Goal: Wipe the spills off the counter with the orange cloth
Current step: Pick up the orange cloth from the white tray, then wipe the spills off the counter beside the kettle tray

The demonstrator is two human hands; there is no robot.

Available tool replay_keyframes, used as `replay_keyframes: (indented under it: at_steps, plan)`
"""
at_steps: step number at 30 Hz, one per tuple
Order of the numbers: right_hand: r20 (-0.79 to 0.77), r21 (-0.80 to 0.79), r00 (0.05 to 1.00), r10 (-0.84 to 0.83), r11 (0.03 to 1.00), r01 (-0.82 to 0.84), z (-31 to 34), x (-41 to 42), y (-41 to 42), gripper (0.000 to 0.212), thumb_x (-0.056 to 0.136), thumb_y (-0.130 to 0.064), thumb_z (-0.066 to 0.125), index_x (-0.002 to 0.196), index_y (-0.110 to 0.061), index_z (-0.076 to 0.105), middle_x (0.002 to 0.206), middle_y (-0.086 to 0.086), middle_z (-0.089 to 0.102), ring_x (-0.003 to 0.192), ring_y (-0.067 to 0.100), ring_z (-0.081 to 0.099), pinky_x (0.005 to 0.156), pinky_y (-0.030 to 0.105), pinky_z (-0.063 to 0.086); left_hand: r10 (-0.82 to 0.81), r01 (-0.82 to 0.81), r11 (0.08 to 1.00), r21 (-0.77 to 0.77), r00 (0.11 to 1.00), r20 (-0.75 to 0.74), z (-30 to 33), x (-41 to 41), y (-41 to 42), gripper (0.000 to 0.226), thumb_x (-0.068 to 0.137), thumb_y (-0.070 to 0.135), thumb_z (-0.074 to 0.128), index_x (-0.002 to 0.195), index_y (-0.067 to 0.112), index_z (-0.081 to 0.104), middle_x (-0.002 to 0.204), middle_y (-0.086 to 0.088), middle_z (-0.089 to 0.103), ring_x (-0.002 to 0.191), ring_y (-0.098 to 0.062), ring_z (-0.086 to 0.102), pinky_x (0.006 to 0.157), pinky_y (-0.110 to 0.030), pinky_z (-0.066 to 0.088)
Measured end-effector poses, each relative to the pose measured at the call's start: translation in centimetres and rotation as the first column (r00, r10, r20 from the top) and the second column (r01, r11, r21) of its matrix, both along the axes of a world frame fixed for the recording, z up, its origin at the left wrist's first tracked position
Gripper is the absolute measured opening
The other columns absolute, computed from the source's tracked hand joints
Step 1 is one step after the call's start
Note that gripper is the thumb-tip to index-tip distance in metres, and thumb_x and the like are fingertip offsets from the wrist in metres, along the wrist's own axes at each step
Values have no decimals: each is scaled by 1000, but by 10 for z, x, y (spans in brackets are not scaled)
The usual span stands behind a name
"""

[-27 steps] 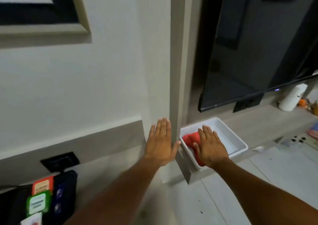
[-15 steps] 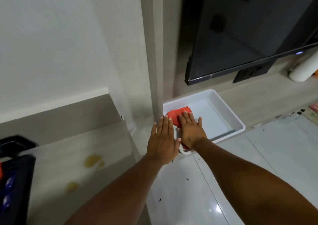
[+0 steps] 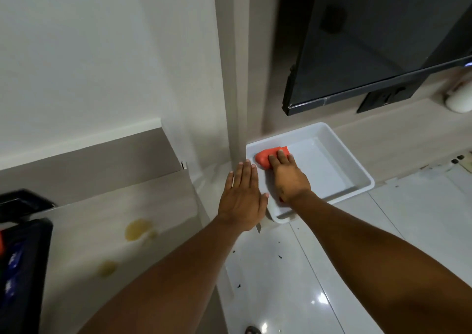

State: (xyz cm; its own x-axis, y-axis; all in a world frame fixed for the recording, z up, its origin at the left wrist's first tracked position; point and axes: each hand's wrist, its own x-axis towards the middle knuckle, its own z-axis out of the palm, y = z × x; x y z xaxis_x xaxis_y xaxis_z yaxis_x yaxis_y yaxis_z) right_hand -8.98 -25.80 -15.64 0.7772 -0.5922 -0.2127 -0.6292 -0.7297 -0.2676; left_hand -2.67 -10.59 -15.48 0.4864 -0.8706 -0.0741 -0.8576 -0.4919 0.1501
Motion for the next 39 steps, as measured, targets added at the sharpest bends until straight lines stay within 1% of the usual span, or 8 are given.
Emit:
replay_keyframes:
  at_steps: [9,16,24,27,29,33,36,39]
  plan:
    - [114,-82,994,-2,997,11,74,-22,102,101,81,-20,80,153,-30,10,166,2,0,151,33,4,115,55,29,10,-6,994,-106,999,38,56,-14,81,78,104,53,30,161,7,3,171,-14,2,158,-33,2,128,-51,6]
    - [108,-114,991,83,991,-70,84,-58,259,126,56,-7,94,153,-25,15,165,4,9,150,33,11,112,53,36,93,-86,991,-101,993,68,79,-43,242,77,103,50,30,161,5,4,171,-16,3,158,-31,1,128,-48,1]
    - [1,9,996,86,996,-86,41,-106,382,82,82,-2,65,149,-23,24,163,8,11,148,35,11,113,56,32,123,-123,991,52,992,7,17,-68,440,79,100,51,28,160,3,8,170,-19,7,157,-35,6,127,-49,6]
    - [-85,31,992,90,996,-88,22,-121,401,71,93,-12,55,153,-21,18,164,9,11,149,35,8,119,56,15,129,-127,989,70,991,-25,4,-71,479,80,99,51,31,160,2,13,169,-20,12,157,-35,11,127,-48,10]
    - [-86,-50,986,139,988,-144,9,-131,409,56,100,-35,40,152,-22,23,163,10,17,149,35,9,120,56,1,145,-142,988,62,989,-39,-1,-73,493,79,99,50,33,159,1,17,168,-21,16,156,-35,14,127,-48,11]
    - [20,-90,972,233,969,-230,-6,-135,412,73,95,-69,10,155,-28,16,165,4,3,150,27,-12,117,44,-16,154,-152,988,30,986,-62,-7,-70,506,78,98,49,42,155,-3,29,164,-24,28,153,-38,26,124,-50,21]
    - [45,-80,953,301,951,-297,-13,-135,407,68,96,-66,5,155,-31,-1,164,-2,-10,148,20,-22,114,36,-22,143,-142,990,27,988,-57,-15,-63,509,78,101,50,43,157,-1,23,166,-23,23,155,-36,20,125,-45,14]
    - [76,-83,975,210,976,-204,-21,-146,411,62,99,-53,6,155,-27,-1,163,0,-7,150,26,-15,117,39,-17,137,-136,990,41,990,-36,-21,-60,507,80,100,55,33,157,-2,24,166,-23,23,155,-37,18,125,-45,11]
